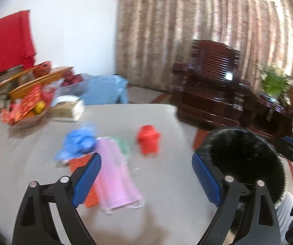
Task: Collect trash
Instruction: 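Move both open tools back over the remaining trash on the table, then grasp the pink face mask with the right tool while the left tool grasps the orange mesh net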
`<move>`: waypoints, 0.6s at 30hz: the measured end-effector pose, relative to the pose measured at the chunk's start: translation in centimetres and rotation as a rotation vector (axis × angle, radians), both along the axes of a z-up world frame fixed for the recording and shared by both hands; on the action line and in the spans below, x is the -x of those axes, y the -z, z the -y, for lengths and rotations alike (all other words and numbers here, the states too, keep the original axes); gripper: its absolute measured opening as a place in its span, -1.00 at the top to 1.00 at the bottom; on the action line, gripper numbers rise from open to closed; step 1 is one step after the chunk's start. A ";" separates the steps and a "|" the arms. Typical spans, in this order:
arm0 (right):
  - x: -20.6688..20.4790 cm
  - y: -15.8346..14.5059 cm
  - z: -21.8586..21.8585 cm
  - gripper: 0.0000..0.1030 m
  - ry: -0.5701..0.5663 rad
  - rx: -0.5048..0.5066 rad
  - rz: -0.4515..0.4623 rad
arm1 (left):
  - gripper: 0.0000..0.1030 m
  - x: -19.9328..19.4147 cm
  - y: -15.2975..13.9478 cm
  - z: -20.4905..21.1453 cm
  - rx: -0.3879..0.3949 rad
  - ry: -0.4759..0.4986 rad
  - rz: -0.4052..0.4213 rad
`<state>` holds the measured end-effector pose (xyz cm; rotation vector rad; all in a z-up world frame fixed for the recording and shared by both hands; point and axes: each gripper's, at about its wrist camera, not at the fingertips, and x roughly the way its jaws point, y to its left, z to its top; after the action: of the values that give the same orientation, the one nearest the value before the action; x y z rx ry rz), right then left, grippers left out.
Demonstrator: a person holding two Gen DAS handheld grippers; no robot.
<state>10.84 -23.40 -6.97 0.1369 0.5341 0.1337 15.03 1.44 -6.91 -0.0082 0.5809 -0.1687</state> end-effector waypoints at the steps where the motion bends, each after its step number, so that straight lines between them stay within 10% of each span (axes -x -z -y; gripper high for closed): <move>1: -0.4 0.0 -0.7 -0.85 -0.016 0.002 0.002 | -0.72 0.0 0.1 -1.2 0.001 -0.028 0.000; 18: -7.7 4.8 -14.8 -0.75 -0.281 0.040 -0.099 | -0.70 -1.4 3.4 -11.5 -0.010 -0.253 -0.050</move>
<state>18.54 -8.64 -11.78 0.0282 0.6528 0.3918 16.42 12.97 -10.35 -0.0758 0.6248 0.0804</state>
